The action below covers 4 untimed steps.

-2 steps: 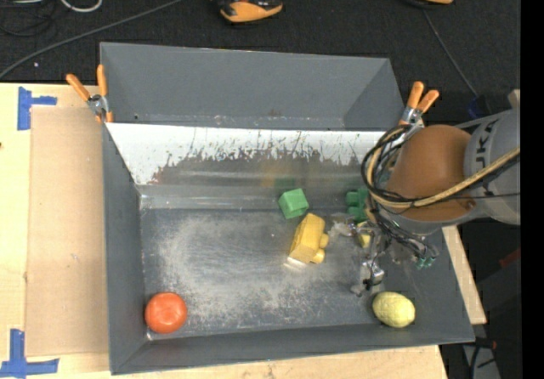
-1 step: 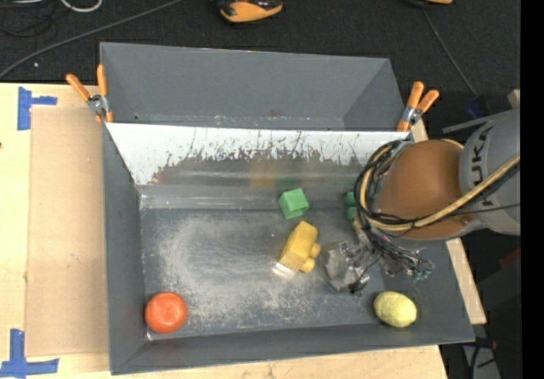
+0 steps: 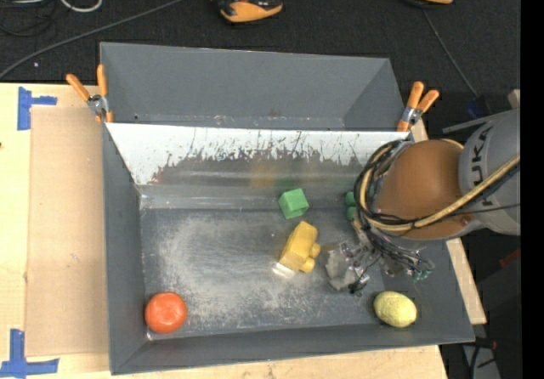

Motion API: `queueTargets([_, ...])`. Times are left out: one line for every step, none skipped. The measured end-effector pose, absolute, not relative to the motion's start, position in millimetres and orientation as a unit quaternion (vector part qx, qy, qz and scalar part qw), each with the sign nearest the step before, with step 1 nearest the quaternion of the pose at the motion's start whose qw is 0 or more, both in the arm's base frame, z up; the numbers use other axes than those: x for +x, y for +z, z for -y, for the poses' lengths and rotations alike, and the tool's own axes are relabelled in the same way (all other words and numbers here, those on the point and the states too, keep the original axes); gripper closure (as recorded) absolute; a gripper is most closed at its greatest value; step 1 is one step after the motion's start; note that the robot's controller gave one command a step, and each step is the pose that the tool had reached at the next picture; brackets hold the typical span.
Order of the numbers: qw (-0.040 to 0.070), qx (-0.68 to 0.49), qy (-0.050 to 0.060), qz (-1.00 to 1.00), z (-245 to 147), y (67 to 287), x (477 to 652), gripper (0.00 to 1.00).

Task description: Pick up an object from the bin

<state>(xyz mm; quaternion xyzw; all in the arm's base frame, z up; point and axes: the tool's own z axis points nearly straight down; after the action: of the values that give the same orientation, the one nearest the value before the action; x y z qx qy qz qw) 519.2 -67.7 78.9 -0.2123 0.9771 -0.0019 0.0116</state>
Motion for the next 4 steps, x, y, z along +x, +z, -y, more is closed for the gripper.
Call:
queueTargets([0.012,-0.214,-0.001,-0.977,22.2,76.6,594.4,1.0])
queueTargets([0.012,-0.214,-0.001,-0.977,22.1,76.6,594.4,1.0])
queueTargets([0.013,-0.201,-0.001,-0.98,-60.8,109.1,612.1,1.0])
queueTargets([0.013,-0.201,-0.001,-0.979,-60.9,109.1,612.1,0.0])
